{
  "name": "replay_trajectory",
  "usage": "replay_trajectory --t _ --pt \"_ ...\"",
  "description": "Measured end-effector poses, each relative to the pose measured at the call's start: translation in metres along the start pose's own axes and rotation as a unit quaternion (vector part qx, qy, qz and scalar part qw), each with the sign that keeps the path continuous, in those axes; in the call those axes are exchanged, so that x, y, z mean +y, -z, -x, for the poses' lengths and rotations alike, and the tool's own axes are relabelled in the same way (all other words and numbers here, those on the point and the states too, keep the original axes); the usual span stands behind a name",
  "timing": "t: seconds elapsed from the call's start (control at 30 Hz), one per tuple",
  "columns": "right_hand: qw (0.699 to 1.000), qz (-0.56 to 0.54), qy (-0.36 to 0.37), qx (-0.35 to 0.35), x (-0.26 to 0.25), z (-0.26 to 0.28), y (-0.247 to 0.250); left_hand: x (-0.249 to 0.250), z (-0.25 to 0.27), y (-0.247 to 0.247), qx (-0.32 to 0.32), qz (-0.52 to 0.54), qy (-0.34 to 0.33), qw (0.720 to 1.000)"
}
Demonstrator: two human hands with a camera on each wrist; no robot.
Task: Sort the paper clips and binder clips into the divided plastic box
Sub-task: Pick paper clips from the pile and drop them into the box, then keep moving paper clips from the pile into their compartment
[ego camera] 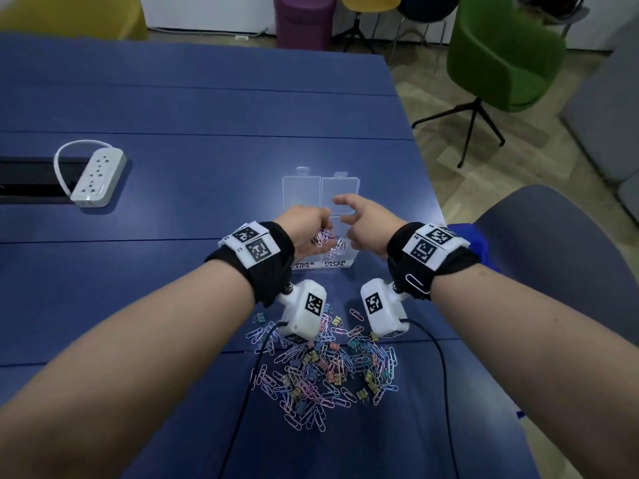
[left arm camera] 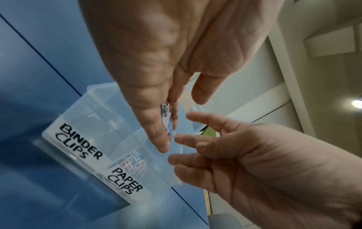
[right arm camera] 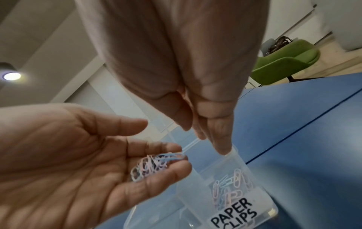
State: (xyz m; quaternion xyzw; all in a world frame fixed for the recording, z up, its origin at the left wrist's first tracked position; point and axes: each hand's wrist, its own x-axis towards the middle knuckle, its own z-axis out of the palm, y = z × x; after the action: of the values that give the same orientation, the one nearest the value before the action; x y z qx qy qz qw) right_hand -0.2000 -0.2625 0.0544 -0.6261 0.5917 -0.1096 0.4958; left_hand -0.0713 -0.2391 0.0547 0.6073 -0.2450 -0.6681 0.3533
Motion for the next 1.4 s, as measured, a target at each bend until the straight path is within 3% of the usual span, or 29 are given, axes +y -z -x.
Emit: replay_trajectory --t 0.13,0.23,0.37,0.7,0.83,0.93,1.03,1.07,1.17,1.2,1.33,1.4 --pt "0.997 -0.013 0.011 0.074 0.007 -0.002 0.000 -0.002 -0.001 -0.001 0.009 0.017 0.003 1.000" --pt "0.980 0.130 0.011 0.152 0.016 0.001 0.001 -0.001 0.000 -0.001 0.018 0.036 0.006 0.999" --pt "0.976 0.160 0.001 0.148 0.031 0.009 -0.012 -0.004 -0.002 -0.009 0.013 0.036 0.005 0.999" --pt "0.976 0.134 0.039 0.166 0.045 0.030 -0.021 -0.016 0.012 -0.015 0.000 -0.109 -0.053 0.993" --pt "0.980 0.111 0.046 0.157 0.048 0.042 -0.020 -0.026 0.028 -0.005 0.012 -0.306 -0.147 0.940" --pt "0.974 0.115 0.045 0.188 0.057 0.058 -0.019 -0.037 0.047 0.006 0.026 -0.353 -0.249 0.901" --pt "0.972 0.160 0.039 0.165 0.078 0.087 -0.017 -0.060 0.070 0.029 -0.041 -0.406 -0.267 0.873" --pt "0.974 0.178 0.032 0.140 0.087 0.098 -0.019 -0.070 0.077 0.038 -0.066 -0.460 -0.256 0.848" --pt "0.974 0.216 0.039 0.057 0.107 0.128 -0.031 -0.099 0.086 0.059 -0.107 -0.628 -0.225 0.737" --pt "0.972 0.226 0.057 0.032 0.111 0.134 -0.037 -0.106 0.086 0.063 -0.106 -0.659 -0.210 0.715" --pt "0.946 0.288 0.143 -0.031 0.111 0.134 -0.067 -0.124 0.089 0.066 -0.070 -0.670 -0.195 0.713" --pt "0.932 0.325 0.150 -0.059 0.108 0.128 -0.077 -0.132 0.090 0.062 -0.063 -0.669 -0.187 0.717"
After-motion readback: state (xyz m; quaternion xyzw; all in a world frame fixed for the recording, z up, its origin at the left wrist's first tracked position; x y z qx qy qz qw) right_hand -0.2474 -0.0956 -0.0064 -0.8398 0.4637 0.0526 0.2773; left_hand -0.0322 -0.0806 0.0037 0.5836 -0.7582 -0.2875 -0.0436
